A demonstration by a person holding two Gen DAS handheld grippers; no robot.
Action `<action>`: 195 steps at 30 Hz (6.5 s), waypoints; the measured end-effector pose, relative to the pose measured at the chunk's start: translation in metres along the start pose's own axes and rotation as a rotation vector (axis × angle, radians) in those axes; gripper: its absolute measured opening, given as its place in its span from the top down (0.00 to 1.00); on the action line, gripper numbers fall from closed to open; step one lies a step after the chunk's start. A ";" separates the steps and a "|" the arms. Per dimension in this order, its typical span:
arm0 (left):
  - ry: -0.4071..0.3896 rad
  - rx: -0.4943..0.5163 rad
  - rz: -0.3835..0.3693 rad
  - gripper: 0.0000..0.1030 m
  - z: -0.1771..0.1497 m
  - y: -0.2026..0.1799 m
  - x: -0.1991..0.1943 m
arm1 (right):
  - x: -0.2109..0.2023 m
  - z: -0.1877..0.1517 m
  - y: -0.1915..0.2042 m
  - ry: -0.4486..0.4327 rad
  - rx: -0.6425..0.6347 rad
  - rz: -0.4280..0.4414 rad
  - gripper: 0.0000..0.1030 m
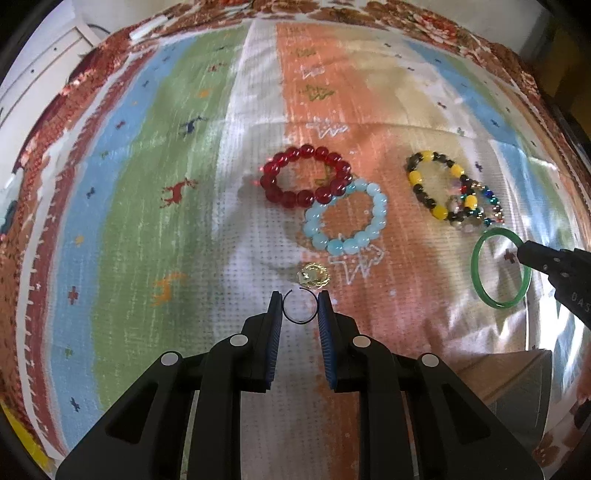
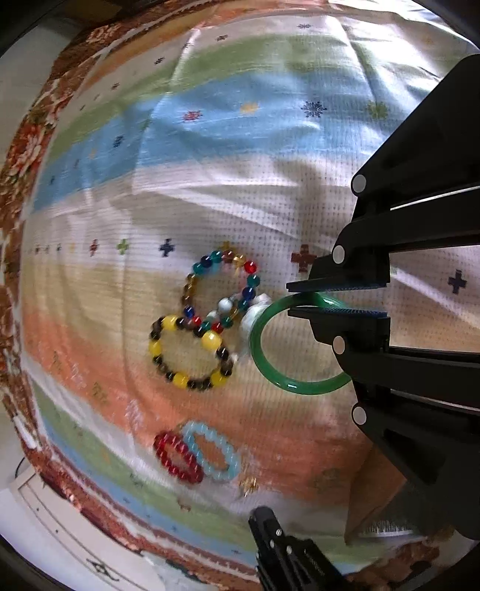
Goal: Organize jewelry
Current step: 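Carry the bangle and ring over the tin box and open both grippers, then move both tools back toward the remaining bracelets and gold charm, then grasp the multicolour bead bracelet with the right gripper while the left gripper grasps the gold charm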
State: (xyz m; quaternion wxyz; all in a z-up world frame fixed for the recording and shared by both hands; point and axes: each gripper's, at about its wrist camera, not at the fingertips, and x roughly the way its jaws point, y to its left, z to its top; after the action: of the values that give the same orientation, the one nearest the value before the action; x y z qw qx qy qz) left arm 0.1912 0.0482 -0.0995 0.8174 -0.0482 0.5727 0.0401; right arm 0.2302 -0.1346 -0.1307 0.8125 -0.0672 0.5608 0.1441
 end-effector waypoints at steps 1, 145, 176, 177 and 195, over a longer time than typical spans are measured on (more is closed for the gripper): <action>-0.008 0.002 -0.007 0.82 0.000 -0.001 -0.003 | -0.003 0.000 0.001 -0.007 0.000 0.005 0.92; -0.047 0.023 0.042 0.50 0.018 -0.003 0.000 | 0.005 0.009 0.002 -0.040 0.068 0.022 0.42; 0.036 0.099 0.012 0.66 0.022 -0.011 0.042 | 0.059 0.033 -0.001 0.050 0.076 -0.064 0.47; 0.039 0.099 0.008 0.75 0.022 -0.011 0.042 | 0.059 0.032 -0.001 0.052 0.079 -0.067 0.54; 0.009 0.099 -0.044 0.84 0.019 -0.012 0.019 | 0.036 0.016 -0.004 0.036 0.073 0.008 0.87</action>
State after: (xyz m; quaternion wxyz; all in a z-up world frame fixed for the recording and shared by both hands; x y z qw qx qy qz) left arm 0.2172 0.0385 -0.1108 0.8168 -0.0206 0.5765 -0.0065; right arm 0.2576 -0.1284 -0.1590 0.8038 -0.0380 0.5803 0.1258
